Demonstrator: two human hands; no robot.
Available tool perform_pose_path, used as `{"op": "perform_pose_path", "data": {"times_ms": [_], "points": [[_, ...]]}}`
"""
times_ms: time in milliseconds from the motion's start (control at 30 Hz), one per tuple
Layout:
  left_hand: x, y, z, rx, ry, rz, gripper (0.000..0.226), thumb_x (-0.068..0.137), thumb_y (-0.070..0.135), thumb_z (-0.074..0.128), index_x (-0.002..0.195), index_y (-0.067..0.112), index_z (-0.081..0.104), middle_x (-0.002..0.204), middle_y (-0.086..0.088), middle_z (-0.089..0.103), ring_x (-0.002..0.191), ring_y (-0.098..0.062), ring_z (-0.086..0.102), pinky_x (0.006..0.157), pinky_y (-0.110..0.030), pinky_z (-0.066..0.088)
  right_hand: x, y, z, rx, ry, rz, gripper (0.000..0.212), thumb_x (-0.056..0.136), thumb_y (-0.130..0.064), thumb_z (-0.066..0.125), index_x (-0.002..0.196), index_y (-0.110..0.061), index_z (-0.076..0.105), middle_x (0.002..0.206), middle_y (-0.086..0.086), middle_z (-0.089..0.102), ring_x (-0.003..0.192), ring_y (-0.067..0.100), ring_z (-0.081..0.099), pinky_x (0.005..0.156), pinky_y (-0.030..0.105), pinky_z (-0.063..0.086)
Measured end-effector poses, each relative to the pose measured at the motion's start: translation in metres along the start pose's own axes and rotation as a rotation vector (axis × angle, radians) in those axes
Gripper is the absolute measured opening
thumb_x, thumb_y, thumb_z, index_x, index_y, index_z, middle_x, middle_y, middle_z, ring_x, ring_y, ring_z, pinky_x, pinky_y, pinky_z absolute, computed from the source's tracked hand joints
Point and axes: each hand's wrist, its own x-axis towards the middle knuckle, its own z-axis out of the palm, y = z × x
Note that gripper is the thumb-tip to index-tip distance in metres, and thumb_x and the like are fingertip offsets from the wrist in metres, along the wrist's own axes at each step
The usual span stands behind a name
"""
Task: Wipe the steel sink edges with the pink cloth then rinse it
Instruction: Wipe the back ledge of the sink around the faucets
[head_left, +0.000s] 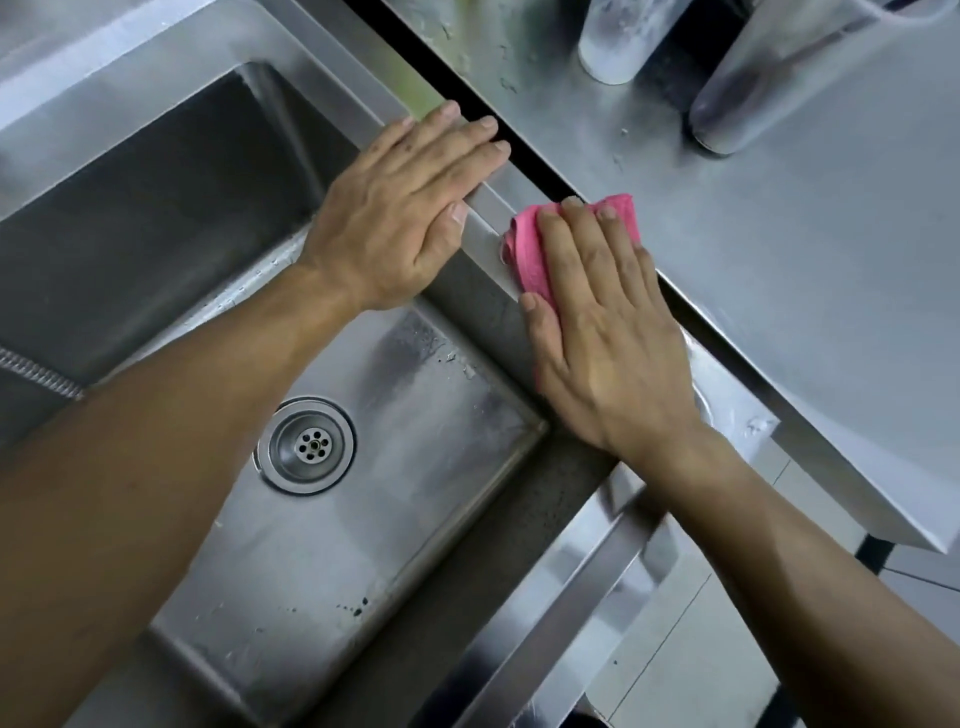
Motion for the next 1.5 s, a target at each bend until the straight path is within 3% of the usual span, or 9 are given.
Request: {"op": "perform_pose_path", "data": {"times_ms": [167,467,633,800,967,1100,1267,1333,1500], "points": [[0.004,0.014,-0.008,-0.043,-0.020,-0.032,0.056,0.103,0.026,0.032,0.156,0.013,0.041,0.163,-0.007,0.039,0.155,-0.029,0.027,0.127,-0.050,0.018,-0.058,0.030,-0.025,0.060,-0.069,0.016,0.058,0.109,-0.029,0.039,0.161,-0.007,0.028,0.169,0.011,0.026,0.159,0.027,0.015,0.131,0.039,0.009],[-0.010,0.062,0.010,-0.095,-0.054,-0.003,0.057,0.105,0.026,0.030,0.161,0.018,0.030,0.169,0.000,0.026,0.158,-0.020,0.016,0.129,-0.043,0.014,-0.035,0.053,-0.030,0.109,-0.224,-0.128,0.060,0.110,-0.034,0.035,0.164,-0.014,0.019,0.172,0.004,0.014,0.160,0.017,0.002,0.128,0.026,-0.006],[-0.010,0.072,0.006,-0.065,-0.092,-0.063,0.059,0.104,0.028,0.028,0.162,0.019,0.026,0.170,0.000,0.022,0.159,-0.020,0.013,0.129,-0.044,0.012,-0.094,0.082,-0.050,0.136,-0.270,-0.100,0.060,0.110,-0.037,0.027,0.165,-0.016,0.016,0.173,-0.001,0.008,0.160,0.013,-0.003,0.129,0.029,-0.004],[-0.005,0.111,0.000,-0.142,-0.069,-0.190,0.058,0.101,0.026,0.034,0.156,0.010,0.039,0.166,-0.006,0.034,0.157,-0.025,0.019,0.129,-0.040,0.009,-0.061,0.068,-0.032,0.064,-0.158,-0.122,0.062,0.107,-0.032,0.038,0.163,-0.010,0.024,0.171,0.010,0.018,0.160,0.020,0.007,0.129,0.026,-0.004],[-0.008,0.120,0.005,-0.055,-0.148,-0.134,0.059,0.108,0.034,0.021,0.164,0.014,0.019,0.172,-0.003,0.017,0.160,-0.021,0.007,0.130,-0.042,0.006,-0.110,0.070,-0.044,0.151,-0.256,-0.195,0.061,0.108,-0.037,0.027,0.163,-0.010,0.022,0.172,0.007,0.016,0.161,0.021,0.004,0.131,0.043,0.005],[-0.009,0.124,0.004,-0.034,-0.174,-0.166,0.060,0.109,0.037,0.019,0.165,0.016,0.013,0.173,-0.002,0.009,0.160,-0.020,0.001,0.130,-0.040,0.002,-0.133,0.089,-0.055,0.157,-0.344,-0.272,0.060,0.109,-0.040,0.026,0.163,-0.016,0.025,0.171,0.002,0.022,0.160,0.016,0.006,0.131,0.043,0.011],[-0.011,0.128,0.004,-0.018,-0.155,-0.188,0.058,0.110,0.036,0.020,0.164,0.018,0.017,0.173,-0.002,0.011,0.160,-0.019,0.003,0.129,-0.038,0.002,-0.092,0.085,-0.042,0.162,-0.193,-0.060,0.061,0.105,-0.038,0.031,0.163,-0.018,0.026,0.172,0.002,0.020,0.160,0.018,0.008,0.130,0.030,0.002],[-0.010,0.129,0.004,-0.024,-0.154,-0.188,0.057,0.110,0.035,0.021,0.164,0.017,0.019,0.172,-0.002,0.013,0.160,-0.019,0.004,0.129,-0.038,0.002,-0.108,0.065,-0.039,0.147,-0.173,-0.035,0.064,0.105,-0.038,0.030,0.163,-0.014,0.024,0.171,0.005,0.017,0.160,0.022,0.006,0.131,0.035,0.001],[-0.009,0.129,0.002,-0.021,-0.170,-0.187,0.058,0.109,0.034,0.021,0.164,0.018,0.017,0.173,-0.002,0.011,0.160,-0.019,0.002,0.130,-0.039,0.003,-0.148,0.059,-0.042,0.189,-0.247,-0.288,0.063,0.105,-0.040,0.040,0.161,-0.015,0.031,0.169,0.003,0.026,0.160,0.019,0.011,0.131,0.043,0.013]]}}
